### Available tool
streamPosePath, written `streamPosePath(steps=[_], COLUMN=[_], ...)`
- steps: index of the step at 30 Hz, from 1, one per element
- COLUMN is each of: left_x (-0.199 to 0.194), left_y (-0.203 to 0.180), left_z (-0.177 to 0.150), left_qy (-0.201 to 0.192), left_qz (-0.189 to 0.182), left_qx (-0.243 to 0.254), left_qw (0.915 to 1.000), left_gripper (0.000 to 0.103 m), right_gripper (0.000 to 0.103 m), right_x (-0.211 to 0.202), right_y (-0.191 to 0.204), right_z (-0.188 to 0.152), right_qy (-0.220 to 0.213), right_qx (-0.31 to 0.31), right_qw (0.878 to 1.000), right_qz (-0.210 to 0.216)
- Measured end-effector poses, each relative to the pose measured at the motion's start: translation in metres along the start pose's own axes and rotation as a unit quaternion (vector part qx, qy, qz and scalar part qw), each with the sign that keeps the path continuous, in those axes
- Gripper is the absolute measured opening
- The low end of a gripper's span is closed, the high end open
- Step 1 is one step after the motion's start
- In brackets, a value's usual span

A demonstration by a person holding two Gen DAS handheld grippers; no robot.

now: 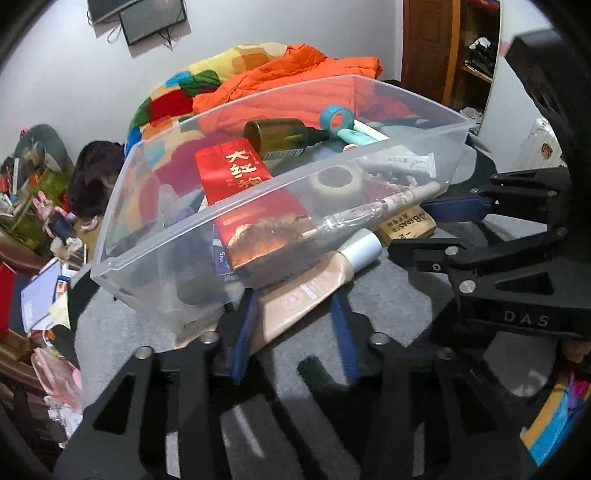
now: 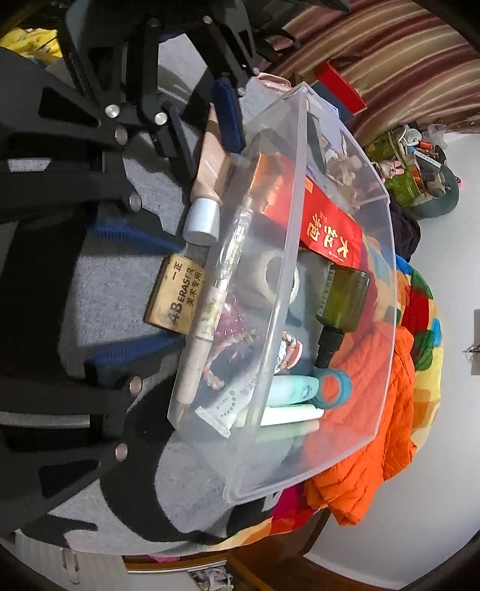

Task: Organize objects
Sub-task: 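Grasp the tan eraser block with the right tool while the left grasps the beige foundation tube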

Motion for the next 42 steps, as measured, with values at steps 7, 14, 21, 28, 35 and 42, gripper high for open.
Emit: streamPosePath(steps=[7, 14, 21, 28, 35, 42], left_x=[-0.005, -0.026, -0.055, -0.041, -0.007, -0.026], left_y=[-0.004, -0.004, -0.016, -0.035, -0.031, -0.018], left_z=[-0.008, -0.025, -0.029, -0.016, -0.011, -0.013], left_qy=[-0.011, 0.011, 0.015, 0.015, 0.041, 0.024], left_qz=[0.031, -0.011, -0.059, -0.058, -0.066, -0.066], left_qx=[0.025, 0.020, 0.015, 0.055, 0.025, -0.015], left_qw=[0.9991, 0.9997, 0.9980, 0.9967, 0.9967, 0.9974], left_gripper=[0.023, 0.020, 0.021, 0.059, 0.025, 0.022], right_gripper=[0.040, 0.040, 0.040, 0.040, 0.040, 0.040], right_x=[-0.009, -0.024, -0.045, -0.059, -0.062, -0.066], right_y=[0.000, 0.002, 0.002, 0.000, -0.003, -0.002], right_z=[-0.007, -0.020, -0.026, -0.024, -0.028, -0.024], right_qy=[-0.006, -0.012, -0.031, -0.048, -0.050, -0.059], right_qx=[0.014, 0.014, 0.011, 0.012, 0.019, 0.019], right_qw=[0.999, 0.998, 0.998, 0.997, 0.996, 0.996], right_qz=[0.031, 0.056, 0.062, 0.063, 0.066, 0.069])
Point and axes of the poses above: each gripper's, at about its wrist camera, not at the fingertips, and x roughly the way its jaws point, y to its left, z to its top, the point moved 7 cm from there along x, roughly the way its jaws point, and after that the axes turned 10 degrees about -x, right-handed, at the moved point
